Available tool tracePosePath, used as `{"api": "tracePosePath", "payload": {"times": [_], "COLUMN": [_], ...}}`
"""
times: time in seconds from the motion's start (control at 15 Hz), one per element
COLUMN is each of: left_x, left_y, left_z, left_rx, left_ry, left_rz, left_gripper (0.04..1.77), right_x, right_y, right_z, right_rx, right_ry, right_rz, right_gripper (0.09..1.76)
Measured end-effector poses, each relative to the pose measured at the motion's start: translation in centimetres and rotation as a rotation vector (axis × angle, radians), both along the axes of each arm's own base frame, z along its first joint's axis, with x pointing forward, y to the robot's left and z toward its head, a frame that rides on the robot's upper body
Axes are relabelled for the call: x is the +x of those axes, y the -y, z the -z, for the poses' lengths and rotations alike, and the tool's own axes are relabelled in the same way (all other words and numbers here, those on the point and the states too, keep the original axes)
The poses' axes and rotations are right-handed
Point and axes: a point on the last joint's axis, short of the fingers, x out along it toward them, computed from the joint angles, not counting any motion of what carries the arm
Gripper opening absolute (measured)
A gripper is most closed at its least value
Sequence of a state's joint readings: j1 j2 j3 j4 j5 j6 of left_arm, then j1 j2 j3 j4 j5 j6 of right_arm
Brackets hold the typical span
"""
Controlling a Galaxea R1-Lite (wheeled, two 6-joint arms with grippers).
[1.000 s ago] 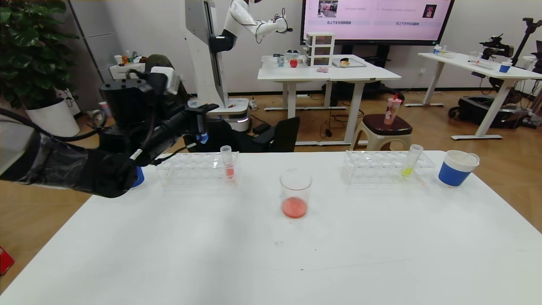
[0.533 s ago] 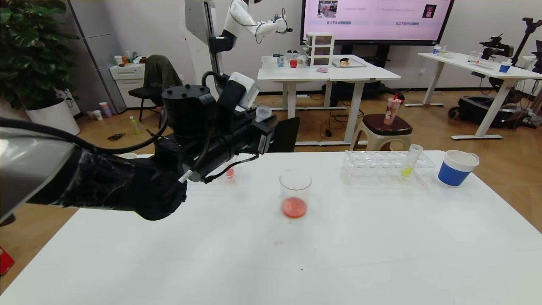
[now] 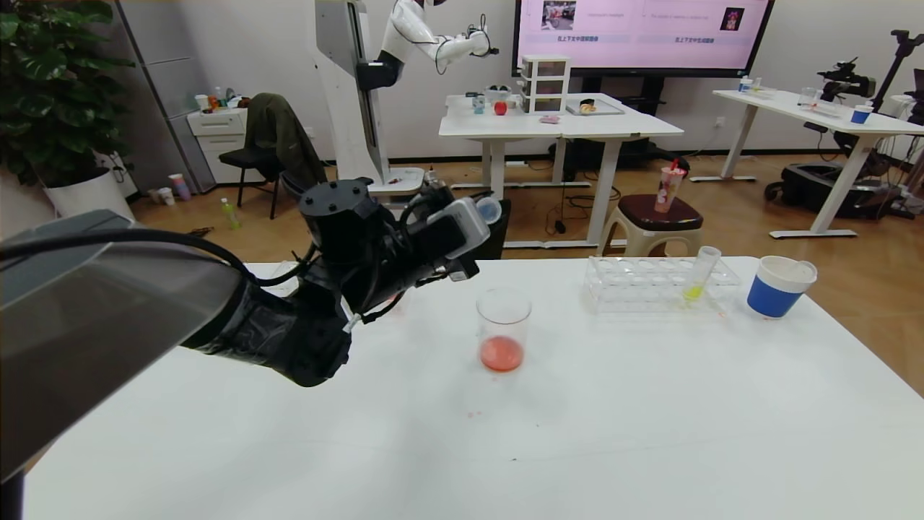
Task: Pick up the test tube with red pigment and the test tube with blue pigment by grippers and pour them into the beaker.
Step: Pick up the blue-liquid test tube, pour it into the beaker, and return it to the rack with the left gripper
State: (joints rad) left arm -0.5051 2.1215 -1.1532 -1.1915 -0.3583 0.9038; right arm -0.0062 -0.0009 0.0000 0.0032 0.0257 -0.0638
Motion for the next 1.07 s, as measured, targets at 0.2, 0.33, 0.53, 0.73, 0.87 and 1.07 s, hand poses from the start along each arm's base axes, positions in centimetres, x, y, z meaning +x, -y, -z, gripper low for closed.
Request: {"api": "tracePosePath", "payload": {"times": [0.2,0.33,0.53,0.73,0.87,1.07], "left_x": [1.7,2.9,3.9,4.7,5.1,5.4], "left_y": [-1.1,-1.5,-1.4,-0.9,-0.6,-0.3], "left_z": [1.5,2.1,2.7,3.2,3.7,4.7], "left_rx": [0.163,0.21,0.24,0.259,0.272,0.308], "left_ry": [0.171,0.233,0.281,0.325,0.348,0.379], "left_rz": [0.065,0.084,0.094,0.118,0.137,0.15], "left_gripper": [0.51,0.51,0.51,0.51,0.51,0.51], "right_x": [0.0,0.0,0.0,0.0,0.0,0.0], "right_y": [0.0,0.0,0.0,0.0,0.0,0.0], "right_z": [0.0,0.0,0.0,0.0,0.0,0.0], "right_rx": [0.0,0.0,0.0,0.0,0.0,0.0], "right_ry": [0.0,0.0,0.0,0.0,0.0,0.0], "right_rz": [0.0,0.0,0.0,0.0,0.0,0.0], "right_gripper": [1.74,1.74,1.74,1.74,1.74,1.74]}}
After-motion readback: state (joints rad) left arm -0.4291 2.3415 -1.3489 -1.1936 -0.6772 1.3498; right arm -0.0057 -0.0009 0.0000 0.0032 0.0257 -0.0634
